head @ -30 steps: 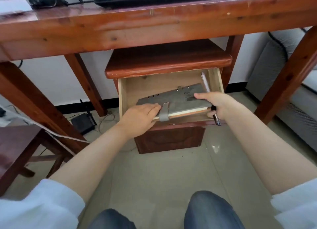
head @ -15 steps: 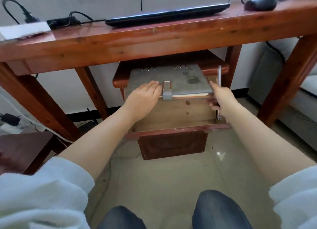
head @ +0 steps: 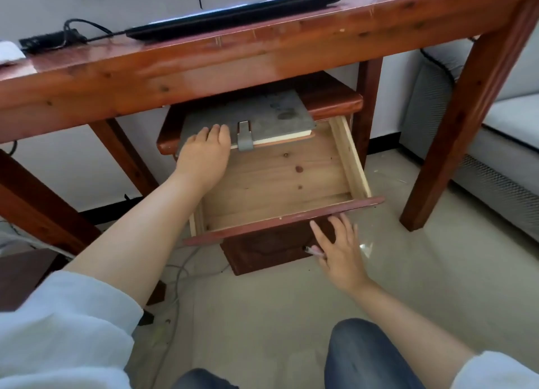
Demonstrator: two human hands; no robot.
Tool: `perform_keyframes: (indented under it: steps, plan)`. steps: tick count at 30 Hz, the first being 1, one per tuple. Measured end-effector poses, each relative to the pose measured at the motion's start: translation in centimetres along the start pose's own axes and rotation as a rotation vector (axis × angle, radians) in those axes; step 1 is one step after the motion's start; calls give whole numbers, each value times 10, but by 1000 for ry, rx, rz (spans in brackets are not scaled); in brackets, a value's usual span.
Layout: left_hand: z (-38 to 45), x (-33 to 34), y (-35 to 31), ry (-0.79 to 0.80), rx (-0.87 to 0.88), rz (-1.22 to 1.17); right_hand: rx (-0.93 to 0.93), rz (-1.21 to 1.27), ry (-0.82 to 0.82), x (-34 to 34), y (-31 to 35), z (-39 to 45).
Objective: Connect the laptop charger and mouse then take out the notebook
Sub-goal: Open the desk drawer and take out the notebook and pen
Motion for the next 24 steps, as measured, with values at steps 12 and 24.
perform_keyframes:
  steps: [12,24]
  plan:
    - [11,-11,7,-49,34,79,-265,-40,136,-16,-6,94]
    - [14,-8,29,-86,8,66,-120,-46,483,-9,-13,181]
Point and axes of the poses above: each hand's wrist, its own z-axis towards the middle knuckle, its own x-axis out of the palm, y = z × x, the point moved 2 cm from there along z, towards the middle knuckle, and after that the axes turned 4 degrees about -x, right-handed, at the moved point
